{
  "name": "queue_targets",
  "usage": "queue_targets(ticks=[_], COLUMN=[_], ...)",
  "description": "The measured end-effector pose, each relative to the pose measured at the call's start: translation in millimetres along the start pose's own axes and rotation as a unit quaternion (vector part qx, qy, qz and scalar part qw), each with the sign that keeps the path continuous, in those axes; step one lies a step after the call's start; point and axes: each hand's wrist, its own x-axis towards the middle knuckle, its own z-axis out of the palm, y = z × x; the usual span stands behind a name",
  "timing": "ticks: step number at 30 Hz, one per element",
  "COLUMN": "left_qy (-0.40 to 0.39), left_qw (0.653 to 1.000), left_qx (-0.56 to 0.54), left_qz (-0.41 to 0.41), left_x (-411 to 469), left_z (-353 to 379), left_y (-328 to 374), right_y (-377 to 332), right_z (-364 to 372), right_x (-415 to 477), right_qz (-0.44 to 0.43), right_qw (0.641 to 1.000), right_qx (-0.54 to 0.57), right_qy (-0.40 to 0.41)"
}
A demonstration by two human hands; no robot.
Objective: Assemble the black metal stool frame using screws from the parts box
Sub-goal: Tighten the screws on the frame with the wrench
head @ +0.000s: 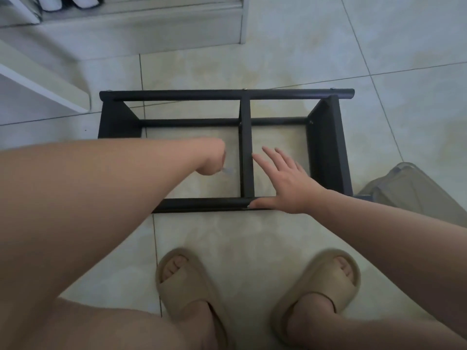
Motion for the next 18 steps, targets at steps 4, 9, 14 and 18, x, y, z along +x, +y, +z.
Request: queue_targets(ticks=[4, 9, 14, 18], left_qy=[-0.023, -0.041, -0.034, -0.017], left_qw=[1.0, 0.997, 0.983, 0.937], left_qx=[0.016, -0.07, -0.181, -0.345], left_qz=[0.008, 0.014, 0.029, 0.053], left_x=[7.6, 24.7, 47.0, 54.9], left_z=[10.1, 32.3, 51.9, 64.0], left_y=[-20.9, -37.6, -33.6, -23.1], right_y=[0.0, 7.5, 9.5, 8.7], right_z=[13.3, 26.6, 31.6, 31.5], right_x=[14.1, 17.5, 18.4, 19.2], right_qz=[-0.025, -0.067, -0.087, -0.085], right_qw=[0.998, 0.992, 0.987, 0.988], right_qx=[-0.057, -0.096, -0.114, -0.112], right_qy=[-0.008, 0.048, 0.077, 0.069])
